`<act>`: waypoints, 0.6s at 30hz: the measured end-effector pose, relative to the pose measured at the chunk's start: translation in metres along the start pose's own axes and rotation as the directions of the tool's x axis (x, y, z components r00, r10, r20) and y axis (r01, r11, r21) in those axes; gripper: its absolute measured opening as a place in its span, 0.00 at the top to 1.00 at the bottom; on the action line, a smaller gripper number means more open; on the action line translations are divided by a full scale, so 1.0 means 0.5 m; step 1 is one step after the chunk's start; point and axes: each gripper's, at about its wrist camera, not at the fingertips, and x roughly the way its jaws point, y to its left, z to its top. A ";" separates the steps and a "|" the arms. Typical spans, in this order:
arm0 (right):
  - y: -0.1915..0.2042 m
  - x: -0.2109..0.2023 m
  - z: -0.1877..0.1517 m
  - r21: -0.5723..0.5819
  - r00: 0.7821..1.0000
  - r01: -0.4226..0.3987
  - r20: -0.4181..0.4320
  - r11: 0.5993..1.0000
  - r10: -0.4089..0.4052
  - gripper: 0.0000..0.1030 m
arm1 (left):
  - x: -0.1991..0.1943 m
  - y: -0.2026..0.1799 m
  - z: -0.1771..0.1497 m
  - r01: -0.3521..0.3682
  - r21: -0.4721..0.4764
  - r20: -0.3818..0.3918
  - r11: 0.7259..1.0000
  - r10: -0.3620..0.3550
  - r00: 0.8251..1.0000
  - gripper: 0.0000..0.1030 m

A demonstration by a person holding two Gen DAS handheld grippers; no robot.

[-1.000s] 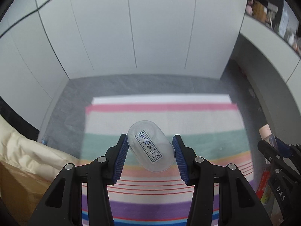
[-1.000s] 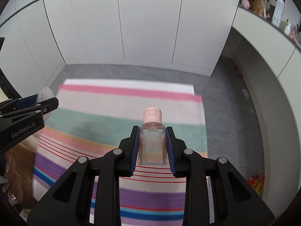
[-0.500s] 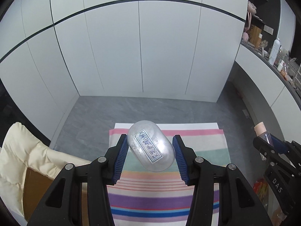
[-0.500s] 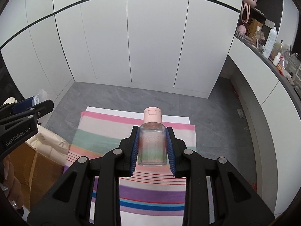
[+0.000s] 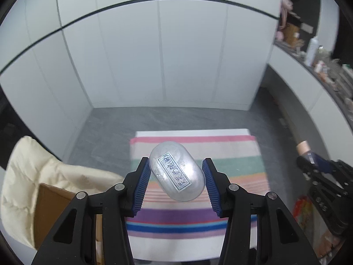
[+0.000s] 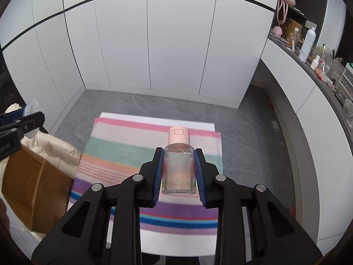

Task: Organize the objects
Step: 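Lift the held bottle and clear case and carry them over the cardboard box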

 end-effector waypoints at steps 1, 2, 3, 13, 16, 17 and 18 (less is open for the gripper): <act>-0.005 -0.008 -0.016 0.001 1.000 -0.002 -0.003 1.000 0.002 0.72 | -0.008 -0.002 -0.013 0.005 0.006 0.000 1.000 -0.005 1.000 0.52; -0.009 -0.014 -0.030 -0.005 1.000 -0.003 -0.006 1.000 0.003 0.72 | -0.017 -0.002 -0.027 0.006 0.010 0.000 1.000 -0.006 1.000 0.52; -0.008 -0.020 -0.046 -0.017 1.000 -0.002 -0.010 1.000 0.002 0.72 | -0.027 -0.004 -0.044 0.015 0.016 -0.001 1.000 -0.015 1.000 0.52; -0.016 -0.075 -0.224 -0.041 0.995 -0.030 -0.097 0.999 0.026 0.72 | -0.106 0.014 -0.211 0.079 0.001 -0.013 0.997 -0.079 0.997 0.52; -0.021 -0.095 -0.260 -0.027 0.995 -0.037 -0.095 0.999 0.034 0.72 | -0.110 0.030 -0.253 0.081 -0.022 -0.028 0.996 -0.082 0.996 0.52; -0.022 -0.101 -0.270 -0.021 0.995 -0.038 -0.090 0.999 0.036 0.72 | -0.112 0.036 -0.265 0.068 -0.026 -0.020 0.997 -0.069 0.997 0.52; -0.024 -0.105 -0.277 -0.017 0.996 -0.034 -0.086 0.999 0.033 0.72 | -0.113 0.043 -0.276 0.051 -0.032 -0.013 0.998 -0.052 0.999 0.52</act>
